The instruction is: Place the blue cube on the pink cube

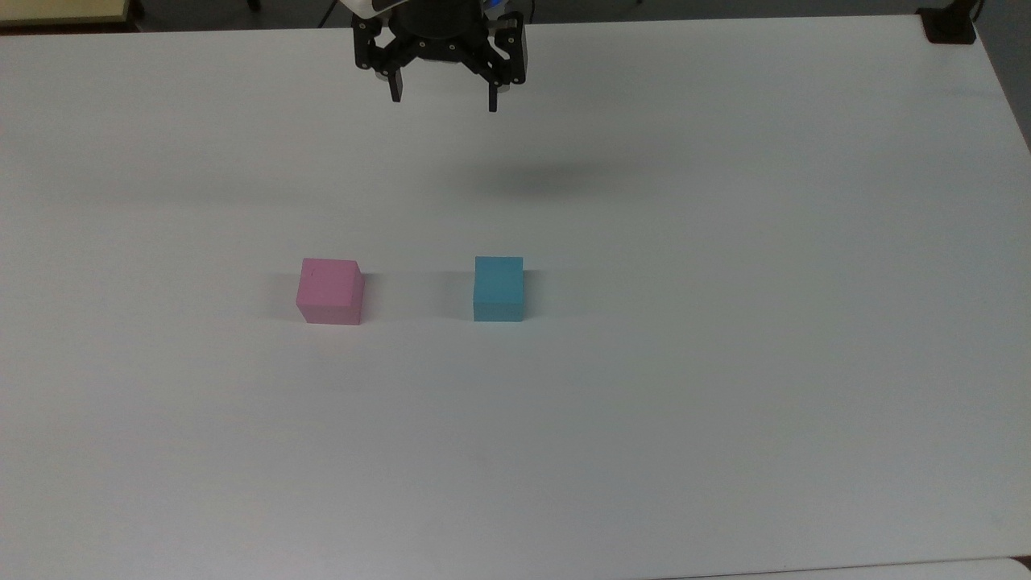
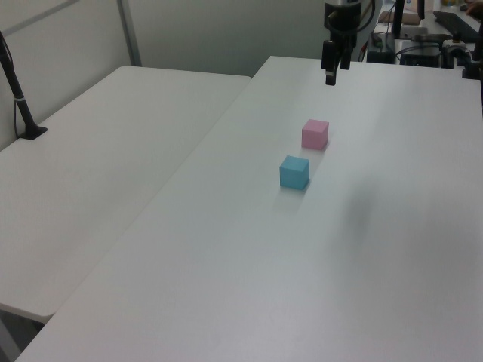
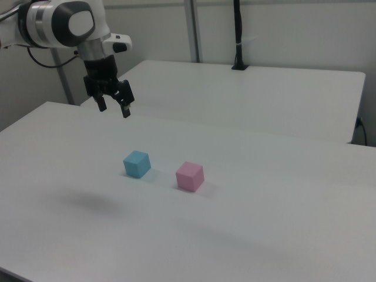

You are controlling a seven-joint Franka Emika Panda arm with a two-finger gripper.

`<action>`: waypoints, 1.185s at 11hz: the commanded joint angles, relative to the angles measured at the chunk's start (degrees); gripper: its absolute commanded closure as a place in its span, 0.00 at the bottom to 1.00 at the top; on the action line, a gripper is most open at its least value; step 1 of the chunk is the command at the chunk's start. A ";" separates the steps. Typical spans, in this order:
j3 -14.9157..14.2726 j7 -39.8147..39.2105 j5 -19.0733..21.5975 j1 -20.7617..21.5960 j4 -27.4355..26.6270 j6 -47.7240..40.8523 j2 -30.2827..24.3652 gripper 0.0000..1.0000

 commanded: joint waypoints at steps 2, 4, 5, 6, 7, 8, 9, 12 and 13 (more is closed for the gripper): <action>0.03 -1.69 0.66 -0.31 -1.46 -0.42 -1.02 0.00; 0.03 -1.69 0.66 -0.23 -1.54 -0.34 -0.93 0.00; 0.03 -1.69 0.66 -0.23 -1.54 -0.25 -0.93 0.00; 0.03 -2.56 0.66 -0.31 -1.46 -0.16 -0.32 0.00; 0.03 -3.78 0.66 -0.23 -1.28 -0.07 0.38 0.00; 0.03 -4.32 0.74 0.04 -1.11 1.14 2.21 0.00; 0.12 -4.24 0.83 0.39 -1.11 3.51 4.15 0.00; 0.39 -3.01 0.22 3.02 -1.11 12.29 12.84 0.00; 0.39 -2.40 0.04 3.20 -1.11 15.10 15.83 0.00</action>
